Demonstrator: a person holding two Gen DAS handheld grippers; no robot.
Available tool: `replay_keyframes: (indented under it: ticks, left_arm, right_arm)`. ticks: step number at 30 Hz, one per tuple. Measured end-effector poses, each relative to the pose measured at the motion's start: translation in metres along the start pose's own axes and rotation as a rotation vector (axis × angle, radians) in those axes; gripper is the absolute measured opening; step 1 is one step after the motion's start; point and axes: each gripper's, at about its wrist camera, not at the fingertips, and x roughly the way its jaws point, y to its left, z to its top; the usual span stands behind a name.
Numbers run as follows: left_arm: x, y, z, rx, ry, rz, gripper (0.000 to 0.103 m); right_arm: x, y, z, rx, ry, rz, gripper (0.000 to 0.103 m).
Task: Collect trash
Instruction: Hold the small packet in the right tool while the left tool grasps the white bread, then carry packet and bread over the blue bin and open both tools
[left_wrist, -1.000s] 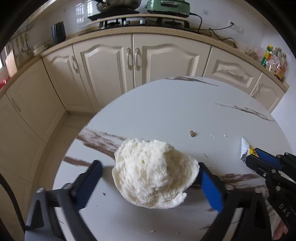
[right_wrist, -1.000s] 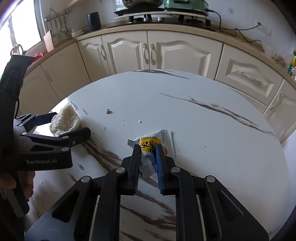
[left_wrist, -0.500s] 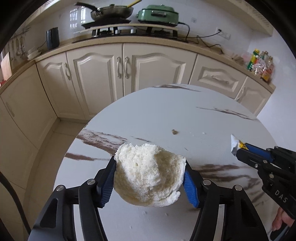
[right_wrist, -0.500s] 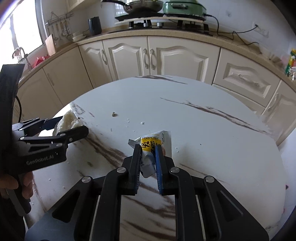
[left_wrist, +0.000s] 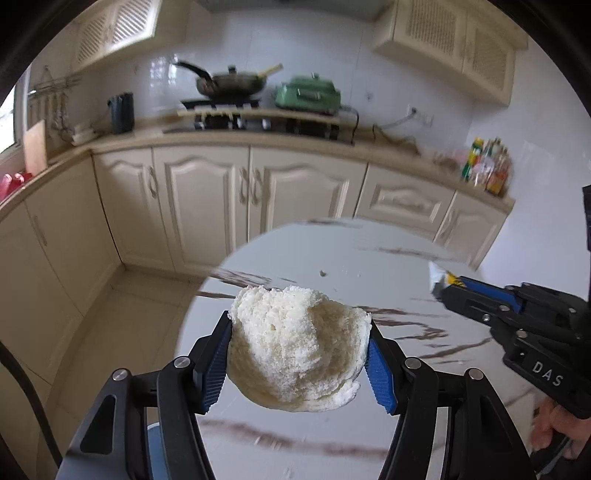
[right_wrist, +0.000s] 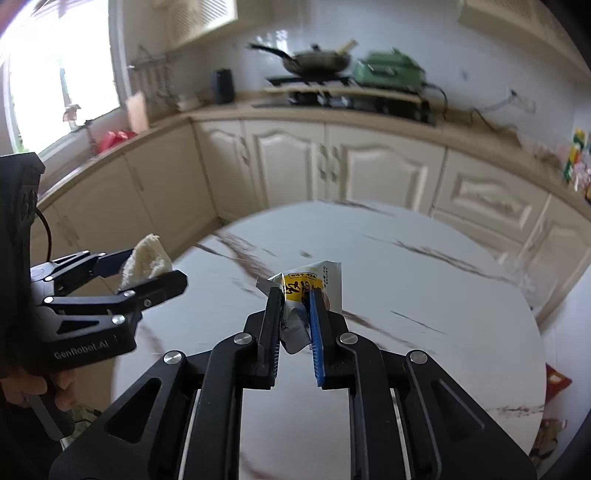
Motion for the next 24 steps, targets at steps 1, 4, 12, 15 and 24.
replay_keyframes:
  ticks: [1,4,12,15,24]
  left_arm:
    - [-0.019,0.007,-0.006,-0.003,-0.024,0.007,0.060]
    - [-0.065,0.031,-0.027,-0.015,-0.066,0.030,0.060]
    - [-0.160,0.119,-0.105,-0.094,-0.091,0.210,0.060]
    - [-0.170,0.154,-0.139,-0.153,-0.040,0.276,0.060]
    - [-0.131,0.239,-0.245,-0.336,0.207,0.363,0.060]
  right_arm:
    - [-0.008,0.011,0.001,-0.011,-0.016,0.010,0.014]
    - [-0.030,0.054,0.005,-0.054,-0.062,0.057,0.014]
    - [-0.035,0.198,0.002,-0.200,-0.087,0.233,0.014]
    - [-0.011,0.248,-0.010,-0.243,-0.042,0.297,0.014]
    - [0.111,0.347,-0.073,-0.319,0.188,0.361,0.014]
